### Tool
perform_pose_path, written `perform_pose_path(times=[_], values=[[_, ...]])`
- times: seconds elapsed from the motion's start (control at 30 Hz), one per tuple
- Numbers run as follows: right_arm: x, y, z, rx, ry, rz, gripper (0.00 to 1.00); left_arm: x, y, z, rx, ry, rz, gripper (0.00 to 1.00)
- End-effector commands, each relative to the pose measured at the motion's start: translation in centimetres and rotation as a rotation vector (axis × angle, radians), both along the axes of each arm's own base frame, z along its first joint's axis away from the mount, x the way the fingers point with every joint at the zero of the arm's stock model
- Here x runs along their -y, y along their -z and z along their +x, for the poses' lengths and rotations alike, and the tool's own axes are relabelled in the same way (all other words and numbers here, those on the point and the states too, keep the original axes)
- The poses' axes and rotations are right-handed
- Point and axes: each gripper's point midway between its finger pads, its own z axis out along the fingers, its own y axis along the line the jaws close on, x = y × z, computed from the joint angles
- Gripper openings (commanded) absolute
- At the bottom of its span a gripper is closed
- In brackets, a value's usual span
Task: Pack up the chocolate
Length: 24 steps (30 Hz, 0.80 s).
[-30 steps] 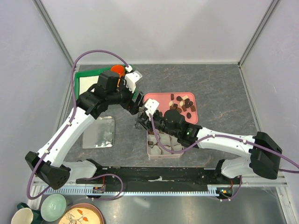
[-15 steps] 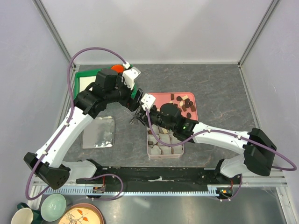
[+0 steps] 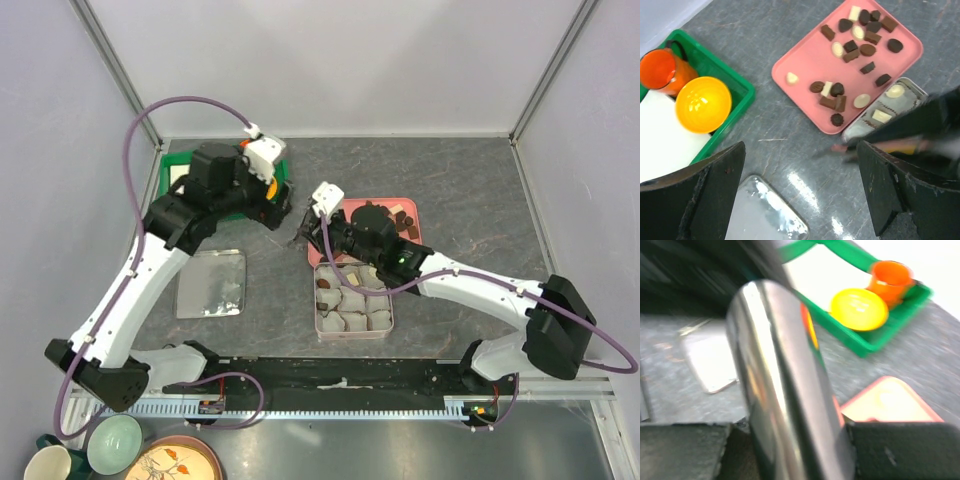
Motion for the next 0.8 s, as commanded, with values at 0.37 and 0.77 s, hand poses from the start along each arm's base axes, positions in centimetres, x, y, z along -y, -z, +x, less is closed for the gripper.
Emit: perform_pose_path(times=[0.37, 0.77], values=[[16.8, -6.5, 14.3, 0.050, 0.696, 0.131, 0.00, -9.6, 1.7, 2.8, -0.017, -0.207, -0.049, 0.96], [20.0, -1.7, 19.3, -0.063, 0.808, 0.170, 0.06, -9.1, 6.9, 2.3, -0.127, -0.179, -0.052, 0.91]])
